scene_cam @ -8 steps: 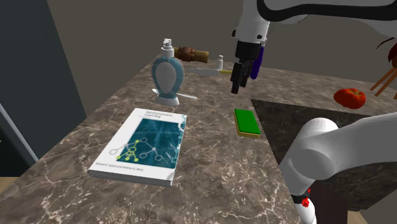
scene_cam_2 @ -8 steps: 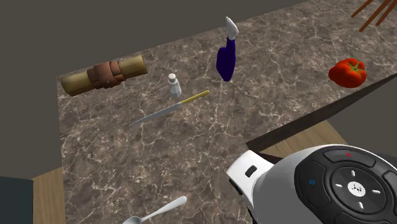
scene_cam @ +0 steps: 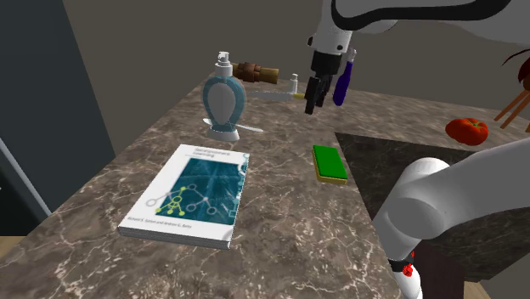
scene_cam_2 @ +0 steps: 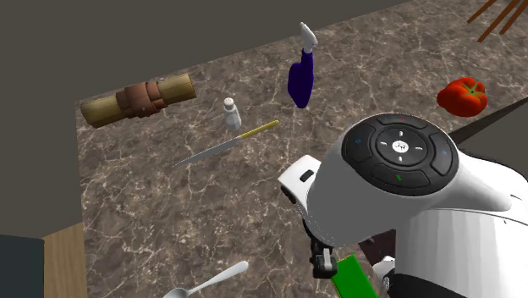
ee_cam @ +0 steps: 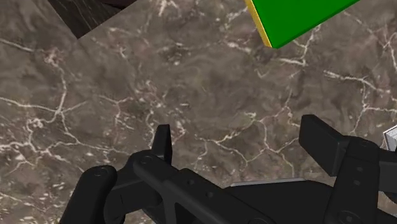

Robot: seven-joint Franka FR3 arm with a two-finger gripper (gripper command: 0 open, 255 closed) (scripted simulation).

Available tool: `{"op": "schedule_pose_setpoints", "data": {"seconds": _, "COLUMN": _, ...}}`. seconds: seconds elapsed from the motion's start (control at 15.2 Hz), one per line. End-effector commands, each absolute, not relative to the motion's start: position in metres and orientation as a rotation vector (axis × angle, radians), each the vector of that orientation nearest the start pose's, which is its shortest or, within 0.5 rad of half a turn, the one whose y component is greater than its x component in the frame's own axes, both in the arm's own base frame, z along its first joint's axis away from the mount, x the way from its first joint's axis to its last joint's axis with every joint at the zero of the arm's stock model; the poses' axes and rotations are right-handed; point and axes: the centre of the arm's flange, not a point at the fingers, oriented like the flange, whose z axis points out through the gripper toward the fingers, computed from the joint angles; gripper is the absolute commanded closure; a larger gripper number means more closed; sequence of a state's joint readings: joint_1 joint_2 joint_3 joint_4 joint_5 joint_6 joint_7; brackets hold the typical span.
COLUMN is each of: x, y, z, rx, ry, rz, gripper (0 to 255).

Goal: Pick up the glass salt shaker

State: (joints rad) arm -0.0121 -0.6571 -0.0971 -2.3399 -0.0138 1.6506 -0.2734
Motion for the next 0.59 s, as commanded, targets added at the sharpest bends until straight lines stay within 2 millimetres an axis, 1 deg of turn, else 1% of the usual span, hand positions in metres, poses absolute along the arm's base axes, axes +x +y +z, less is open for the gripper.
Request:
{"op": "schedule_pose_setpoints", "data": {"seconds": 0.0, "x": 0.36, "y": -0.065, "z": 0.556, "rx": -3.081, "ry": -0.297, "rz": 0.013, "gripper": 0}}
{"op": "schedule_pose_setpoints", "data": {"seconds": 0.53, "x": 0.419, "y": -0.143, "z": 0.552, "rx": -3.089, "ry": -0.329, "rz": -0.089, "gripper": 0}}
